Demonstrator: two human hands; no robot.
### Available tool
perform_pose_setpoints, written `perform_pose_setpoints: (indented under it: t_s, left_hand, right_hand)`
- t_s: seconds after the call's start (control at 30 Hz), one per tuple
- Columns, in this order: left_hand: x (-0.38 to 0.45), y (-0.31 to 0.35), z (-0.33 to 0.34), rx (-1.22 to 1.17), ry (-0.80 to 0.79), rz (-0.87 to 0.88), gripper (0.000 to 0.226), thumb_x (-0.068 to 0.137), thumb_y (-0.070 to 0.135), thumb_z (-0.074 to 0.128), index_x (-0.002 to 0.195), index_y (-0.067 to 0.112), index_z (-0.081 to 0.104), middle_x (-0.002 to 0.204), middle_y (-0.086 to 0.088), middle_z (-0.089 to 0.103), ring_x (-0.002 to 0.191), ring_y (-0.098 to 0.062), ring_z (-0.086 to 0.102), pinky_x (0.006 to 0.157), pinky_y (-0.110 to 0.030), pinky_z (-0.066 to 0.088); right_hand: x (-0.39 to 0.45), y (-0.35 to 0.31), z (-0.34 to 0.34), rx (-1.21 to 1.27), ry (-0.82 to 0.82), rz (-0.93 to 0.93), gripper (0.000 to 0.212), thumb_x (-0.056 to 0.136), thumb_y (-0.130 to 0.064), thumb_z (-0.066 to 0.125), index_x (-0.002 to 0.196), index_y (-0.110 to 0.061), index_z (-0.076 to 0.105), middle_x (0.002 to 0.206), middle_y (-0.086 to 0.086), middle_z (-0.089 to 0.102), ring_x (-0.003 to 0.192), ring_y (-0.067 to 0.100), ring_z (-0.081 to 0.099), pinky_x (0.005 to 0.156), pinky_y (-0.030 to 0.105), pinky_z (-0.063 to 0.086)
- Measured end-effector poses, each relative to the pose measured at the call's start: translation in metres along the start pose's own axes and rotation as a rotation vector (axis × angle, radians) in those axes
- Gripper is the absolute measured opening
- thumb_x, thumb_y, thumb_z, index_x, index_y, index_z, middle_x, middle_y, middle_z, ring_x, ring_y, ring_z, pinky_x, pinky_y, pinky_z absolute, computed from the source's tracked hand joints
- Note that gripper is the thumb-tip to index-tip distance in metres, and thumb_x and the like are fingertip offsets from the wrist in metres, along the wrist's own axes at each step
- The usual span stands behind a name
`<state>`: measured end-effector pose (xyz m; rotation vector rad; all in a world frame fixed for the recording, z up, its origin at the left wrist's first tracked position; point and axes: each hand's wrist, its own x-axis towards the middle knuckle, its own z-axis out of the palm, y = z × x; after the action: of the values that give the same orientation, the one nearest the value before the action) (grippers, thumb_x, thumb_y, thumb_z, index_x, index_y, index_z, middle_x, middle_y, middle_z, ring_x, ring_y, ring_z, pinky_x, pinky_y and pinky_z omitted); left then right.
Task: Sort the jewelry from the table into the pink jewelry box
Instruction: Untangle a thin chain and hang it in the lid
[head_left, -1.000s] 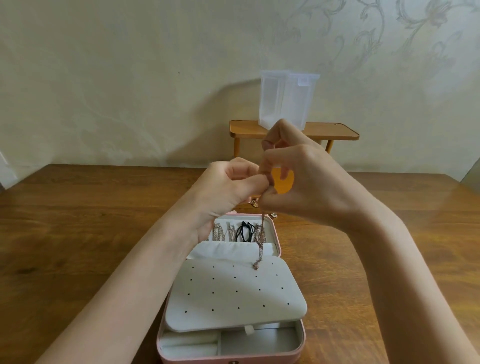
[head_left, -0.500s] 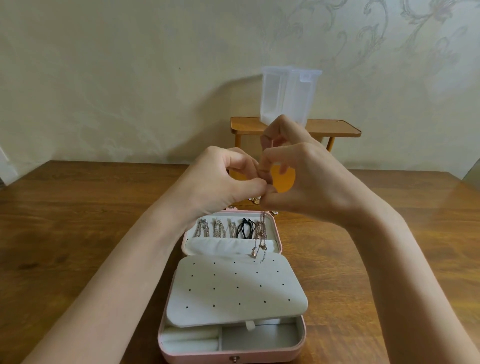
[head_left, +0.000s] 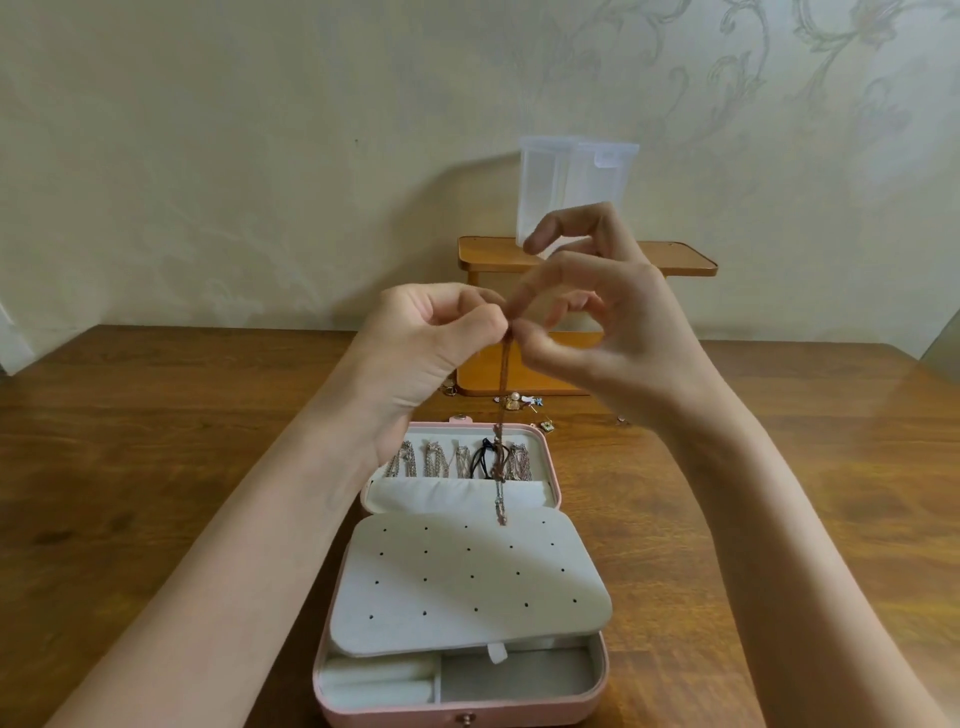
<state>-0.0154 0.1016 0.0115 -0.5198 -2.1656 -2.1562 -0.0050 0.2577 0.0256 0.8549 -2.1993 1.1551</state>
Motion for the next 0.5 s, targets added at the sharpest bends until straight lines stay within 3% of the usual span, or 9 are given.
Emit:
perform_pose_setpoints:
  t_s: [0.1,0.33,0.5]
  left_hand:
    - [-0.0025,0.0032,0.0015,0.101,0.079,0.076,0.009,0.06,0.024,0.063,0.052,0.021,0.064,0.074,0.018,0.063,0.077,-0.003,0.057,0.079,-0.024,0.046]
    - [-0.0048,0.0064,0.0033,0.294,0.068,0.123,0.018,0.072,0.011,0.071,0.059,0.021,0.064,0.086,0.008,0.063,0.085,-0.01,0.06,0.089,-0.033,0.048]
    - [-0.0054,0.0078,-0.0021,0.344,-0.013,0.11,0.012,0.072,0.015,0.074,0.066,0.023,0.069,0.09,0.011,0.065,0.093,-0.005,0.06,0.094,-0.033,0.046]
  right_hand:
    - [0.0001,0.0005,-0.0025,-0.075,-0.009,-0.029,0.008,0.073,-0.019,0.07,0.078,-0.012,0.072,0.105,-0.002,0.047,0.079,0.01,0.05,0.068,0.023,0.048]
    - [-0.0013,0.0029,-0.0033,-0.24,-0.052,-0.076,0.015,0.074,-0.03,0.065,0.074,-0.015,0.068,0.101,-0.005,0.045,0.083,-0.006,0.047,0.069,0.009,0.042]
    - [-0.0019,0.0021,-0.0011,-0.204,-0.11,-0.014,0.006,0.071,-0.021,0.068,0.073,-0.019,0.063,0.093,-0.008,0.043,0.08,-0.003,0.045,0.069,0.015,0.046]
